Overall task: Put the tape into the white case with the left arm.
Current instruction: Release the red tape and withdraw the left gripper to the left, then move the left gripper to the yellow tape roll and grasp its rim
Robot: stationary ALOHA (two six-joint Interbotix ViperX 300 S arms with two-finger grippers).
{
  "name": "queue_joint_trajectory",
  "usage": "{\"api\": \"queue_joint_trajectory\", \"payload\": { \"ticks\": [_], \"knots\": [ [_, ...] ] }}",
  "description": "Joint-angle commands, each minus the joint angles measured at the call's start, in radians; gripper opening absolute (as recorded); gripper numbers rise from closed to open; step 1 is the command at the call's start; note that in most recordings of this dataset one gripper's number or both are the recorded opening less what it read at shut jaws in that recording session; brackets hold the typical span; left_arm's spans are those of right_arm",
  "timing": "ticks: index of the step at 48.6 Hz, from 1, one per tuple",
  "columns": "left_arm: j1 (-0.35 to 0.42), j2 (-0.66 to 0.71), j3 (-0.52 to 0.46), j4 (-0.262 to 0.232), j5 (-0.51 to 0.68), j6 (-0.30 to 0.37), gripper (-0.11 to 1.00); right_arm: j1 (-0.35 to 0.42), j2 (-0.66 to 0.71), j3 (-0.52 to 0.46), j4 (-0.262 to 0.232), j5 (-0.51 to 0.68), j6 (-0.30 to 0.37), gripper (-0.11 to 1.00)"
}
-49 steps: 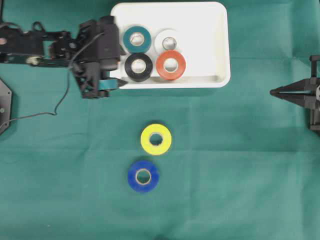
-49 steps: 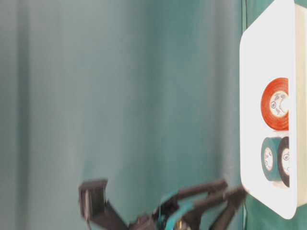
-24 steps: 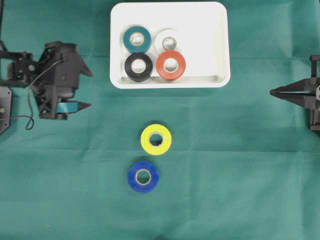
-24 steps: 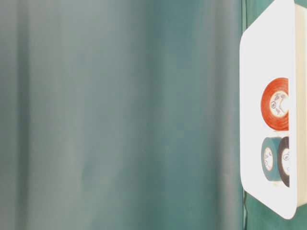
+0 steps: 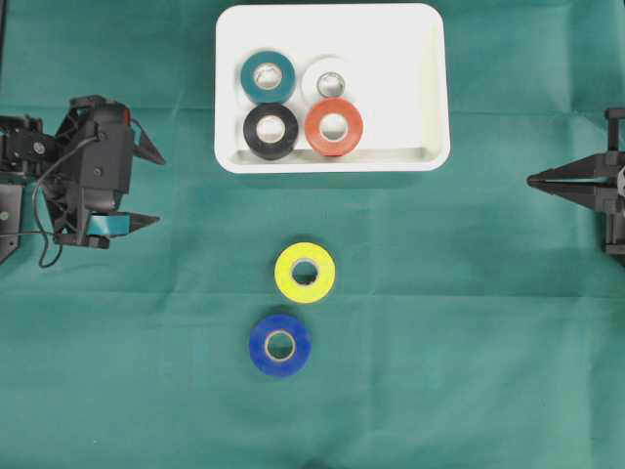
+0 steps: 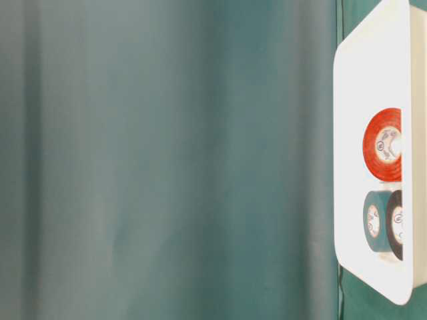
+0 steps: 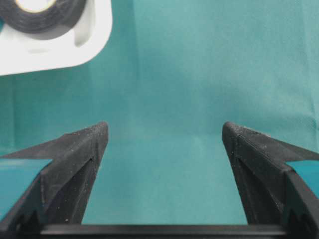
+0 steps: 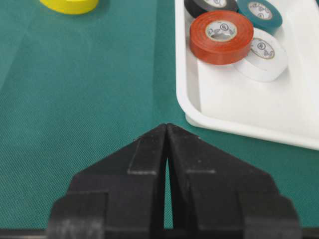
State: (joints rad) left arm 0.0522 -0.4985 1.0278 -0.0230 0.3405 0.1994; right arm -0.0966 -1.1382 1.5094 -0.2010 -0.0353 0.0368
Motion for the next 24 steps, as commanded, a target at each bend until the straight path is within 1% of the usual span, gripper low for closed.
{"api": "queue_joint_trajectory", "payload": {
  "ticks": [1, 9, 24],
  "knots": [
    [-0.023, 0.017, -0.037, 0.0, -0.003, 0.003, 0.93, -0.003, 0.006, -0.011, -0.002, -0.011, 0.002, -0.09],
    [-0.052, 0.046, -0.052, 0.0, -0.003, 0.008, 0.93, -0.002, 0.006, -0.011, -0.002, -0.011, 0.002, -0.09],
    [-0.095, 0.046, -0.054, 0.002, 0.018, 0.003, 0.93, -0.003, 0.006, -0.011, -0.002, -0.011, 0.002, -0.09]
  ]
}}
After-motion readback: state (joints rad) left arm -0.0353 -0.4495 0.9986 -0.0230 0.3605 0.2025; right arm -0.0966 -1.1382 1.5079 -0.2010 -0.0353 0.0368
